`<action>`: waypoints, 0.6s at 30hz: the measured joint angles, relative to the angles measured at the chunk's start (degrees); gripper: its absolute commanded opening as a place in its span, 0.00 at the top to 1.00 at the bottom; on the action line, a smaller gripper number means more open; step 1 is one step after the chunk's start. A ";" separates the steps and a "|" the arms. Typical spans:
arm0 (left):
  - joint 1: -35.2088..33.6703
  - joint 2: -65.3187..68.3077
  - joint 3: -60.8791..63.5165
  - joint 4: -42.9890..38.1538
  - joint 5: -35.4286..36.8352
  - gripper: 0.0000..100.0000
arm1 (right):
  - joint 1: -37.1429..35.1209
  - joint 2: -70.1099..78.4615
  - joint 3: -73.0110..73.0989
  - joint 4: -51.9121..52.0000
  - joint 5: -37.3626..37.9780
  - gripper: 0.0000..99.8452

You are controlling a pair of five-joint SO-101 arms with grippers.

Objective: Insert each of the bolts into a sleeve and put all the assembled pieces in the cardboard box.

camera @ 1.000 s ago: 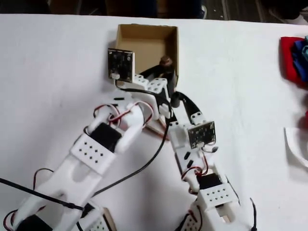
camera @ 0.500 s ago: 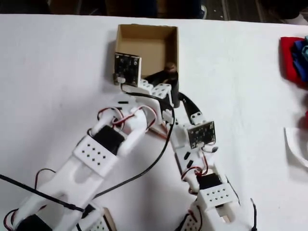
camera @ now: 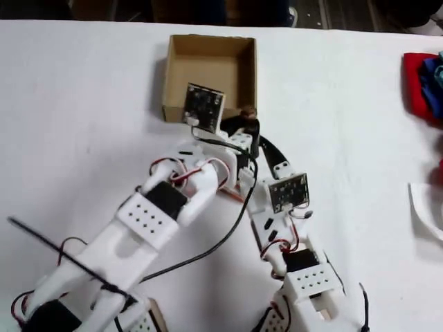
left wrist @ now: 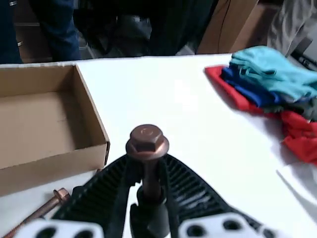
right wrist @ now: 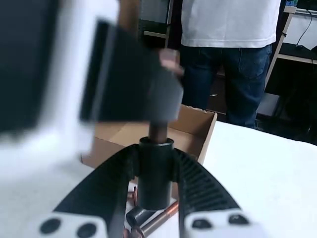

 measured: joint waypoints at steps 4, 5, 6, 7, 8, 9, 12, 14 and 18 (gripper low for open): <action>0.09 1.14 -1.23 0.79 -0.44 0.90 | 0.09 0.00 0.00 0.00 0.00 0.98; 0.09 1.23 -2.11 2.02 -0.44 0.85 | 0.09 0.00 0.00 0.00 0.00 0.98; 0.00 1.32 -2.81 3.60 -0.53 0.80 | 0.09 0.00 0.00 0.00 0.00 0.98; -0.09 1.41 -3.69 5.45 -0.53 0.74 | 0.09 0.00 0.00 0.00 0.00 0.98; -0.26 1.41 -4.57 7.56 -0.53 0.70 | -0.09 -0.09 0.00 -0.09 0.00 0.98; -0.35 1.49 -5.27 9.49 -0.53 0.67 | -0.26 -0.09 0.00 -0.09 0.00 0.98; -0.35 1.58 -7.21 15.30 -0.79 0.66 | -0.35 -0.09 0.00 -0.09 0.00 0.98; -0.35 1.58 -8.18 17.58 -0.79 0.68 | -0.26 -0.09 0.00 -0.09 0.00 0.98; -0.35 1.58 -9.14 18.55 -0.79 0.71 | -0.35 -0.18 0.00 -0.09 0.00 0.98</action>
